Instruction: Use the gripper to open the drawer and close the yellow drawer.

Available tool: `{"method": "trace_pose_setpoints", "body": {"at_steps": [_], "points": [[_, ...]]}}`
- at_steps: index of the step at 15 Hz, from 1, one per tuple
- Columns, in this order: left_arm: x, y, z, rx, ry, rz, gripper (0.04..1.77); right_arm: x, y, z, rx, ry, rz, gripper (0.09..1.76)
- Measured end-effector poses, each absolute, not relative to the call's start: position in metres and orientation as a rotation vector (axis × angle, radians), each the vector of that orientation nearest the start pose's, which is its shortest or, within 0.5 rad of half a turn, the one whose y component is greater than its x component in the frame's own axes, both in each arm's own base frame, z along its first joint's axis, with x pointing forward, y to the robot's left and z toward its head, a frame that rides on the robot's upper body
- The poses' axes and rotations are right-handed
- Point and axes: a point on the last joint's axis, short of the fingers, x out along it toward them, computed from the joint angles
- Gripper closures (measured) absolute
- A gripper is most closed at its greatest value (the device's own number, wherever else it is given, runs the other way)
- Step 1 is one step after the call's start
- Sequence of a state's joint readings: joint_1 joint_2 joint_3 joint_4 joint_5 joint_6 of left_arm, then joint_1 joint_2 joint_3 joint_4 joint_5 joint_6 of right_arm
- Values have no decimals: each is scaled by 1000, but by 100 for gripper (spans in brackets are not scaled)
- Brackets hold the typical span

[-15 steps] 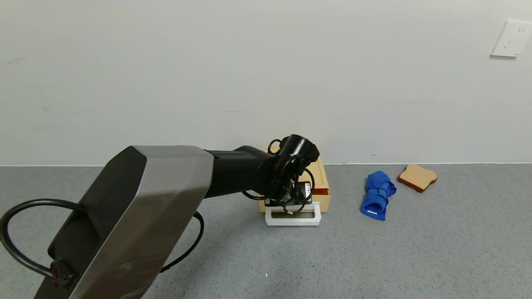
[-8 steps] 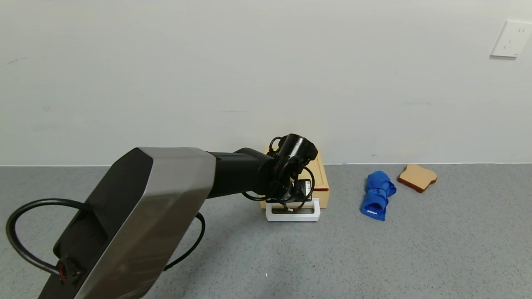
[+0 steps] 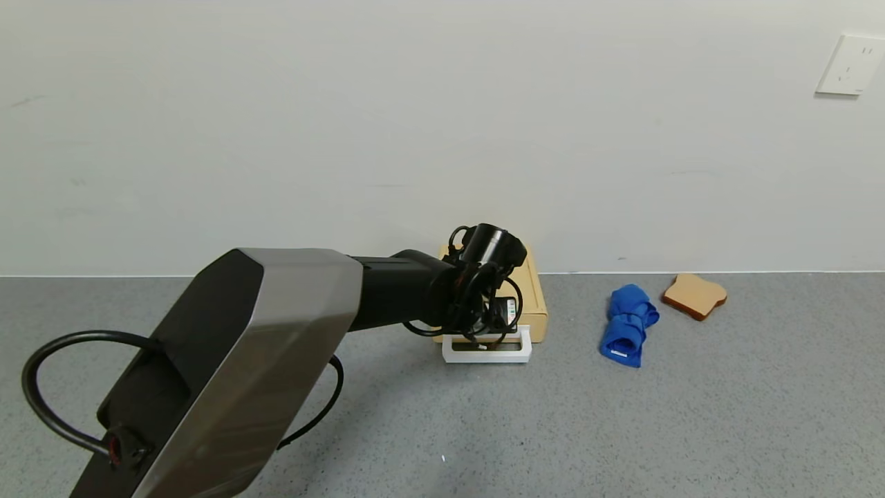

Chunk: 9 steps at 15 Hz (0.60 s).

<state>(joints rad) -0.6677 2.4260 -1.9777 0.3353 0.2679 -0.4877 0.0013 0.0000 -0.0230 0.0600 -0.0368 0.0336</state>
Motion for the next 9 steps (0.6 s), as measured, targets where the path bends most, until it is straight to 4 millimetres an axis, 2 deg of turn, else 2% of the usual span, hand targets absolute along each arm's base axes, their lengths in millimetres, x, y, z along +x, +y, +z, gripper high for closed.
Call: {"method": "trace_pose_setpoints", "body": {"at_steps": [5, 9], "points": [[377, -300, 127, -88, 790, -209, 170, -25, -1, 76, 32, 36, -36, 15], [357, -294, 155, -67, 818, -229, 170, -25, -1, 76, 33, 36, -36, 15]]}}
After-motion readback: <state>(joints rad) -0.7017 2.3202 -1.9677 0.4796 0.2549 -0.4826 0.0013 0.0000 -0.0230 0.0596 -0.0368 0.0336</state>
